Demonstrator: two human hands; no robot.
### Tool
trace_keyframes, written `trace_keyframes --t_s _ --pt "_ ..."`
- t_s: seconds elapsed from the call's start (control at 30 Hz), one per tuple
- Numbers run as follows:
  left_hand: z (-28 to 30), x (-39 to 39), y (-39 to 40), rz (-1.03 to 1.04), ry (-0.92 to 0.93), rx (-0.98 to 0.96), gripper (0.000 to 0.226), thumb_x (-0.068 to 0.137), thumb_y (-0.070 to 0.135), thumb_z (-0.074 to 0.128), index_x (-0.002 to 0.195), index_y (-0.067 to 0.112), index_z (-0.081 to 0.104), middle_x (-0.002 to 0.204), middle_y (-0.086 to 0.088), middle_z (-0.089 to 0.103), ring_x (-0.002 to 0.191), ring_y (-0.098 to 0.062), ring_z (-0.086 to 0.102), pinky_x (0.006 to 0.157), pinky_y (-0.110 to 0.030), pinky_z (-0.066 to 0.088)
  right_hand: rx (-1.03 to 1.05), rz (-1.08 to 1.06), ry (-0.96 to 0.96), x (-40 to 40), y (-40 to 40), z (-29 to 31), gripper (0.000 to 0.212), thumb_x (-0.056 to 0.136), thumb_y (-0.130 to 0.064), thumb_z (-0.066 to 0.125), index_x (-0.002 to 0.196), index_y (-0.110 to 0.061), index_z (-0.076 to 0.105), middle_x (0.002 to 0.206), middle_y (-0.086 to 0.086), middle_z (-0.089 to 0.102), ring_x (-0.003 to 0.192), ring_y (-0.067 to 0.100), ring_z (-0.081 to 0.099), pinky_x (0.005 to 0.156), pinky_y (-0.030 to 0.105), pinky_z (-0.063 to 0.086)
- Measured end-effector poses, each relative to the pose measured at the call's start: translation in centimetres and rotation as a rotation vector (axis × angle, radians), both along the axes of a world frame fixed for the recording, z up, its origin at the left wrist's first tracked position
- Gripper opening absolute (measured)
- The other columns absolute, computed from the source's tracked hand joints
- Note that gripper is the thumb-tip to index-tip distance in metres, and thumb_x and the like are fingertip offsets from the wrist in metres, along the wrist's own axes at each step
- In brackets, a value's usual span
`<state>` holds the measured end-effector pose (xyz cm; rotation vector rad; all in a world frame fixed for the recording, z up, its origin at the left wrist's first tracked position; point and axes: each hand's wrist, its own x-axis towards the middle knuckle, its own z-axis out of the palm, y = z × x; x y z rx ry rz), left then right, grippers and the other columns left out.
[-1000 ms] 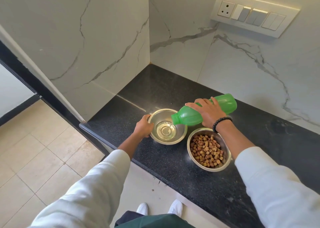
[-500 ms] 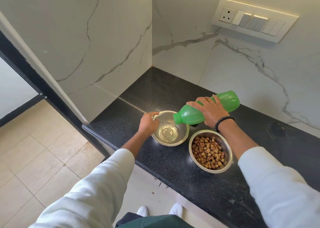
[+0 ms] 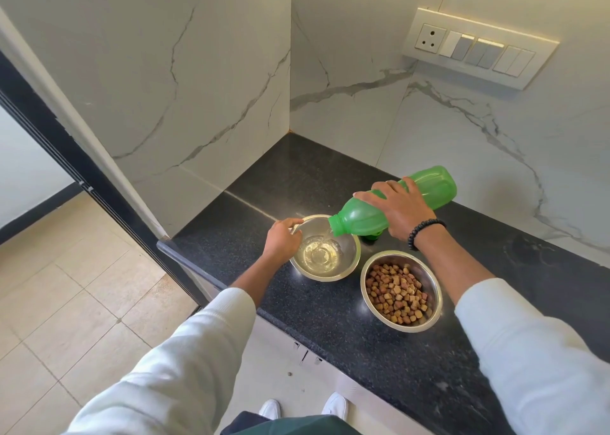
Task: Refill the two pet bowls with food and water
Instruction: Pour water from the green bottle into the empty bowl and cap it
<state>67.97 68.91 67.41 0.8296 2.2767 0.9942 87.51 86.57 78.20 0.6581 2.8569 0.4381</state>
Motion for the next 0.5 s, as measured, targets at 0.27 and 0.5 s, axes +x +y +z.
trace_keyframes --t_s 0.27,0.5 --pt "0.0 0.2 -0.3 -0.012 0.0 0.007 0.033 0.099 0.017 0.057 0.132 0.023 0.062 0.138 -0.007 0.057 0.099 -0.011 0.058 0.067 -0.009 0.042 0.041 0.009 -0.011 -0.6 -0.8 0.5 0.101 0.074 -0.017 0.081 0.15 -0.044 0.02 0.149 0.005 0.037 0.138 0.03 0.036 0.117 0.058 0.017" --pt "0.2 -0.1 -0.8 0.016 -0.038 0.031 0.032 0.099 0.016 0.057 0.129 0.022 0.064 0.136 -0.007 0.06 0.119 -0.022 0.059 0.095 -0.033 0.052 0.074 0.027 -0.025 -1.2 -2.1 1.0 0.094 0.082 -0.02 0.076 0.153 -0.041 0.019 0.153 0.008 0.033 0.143 0.032 0.03 0.119 0.057 0.012"
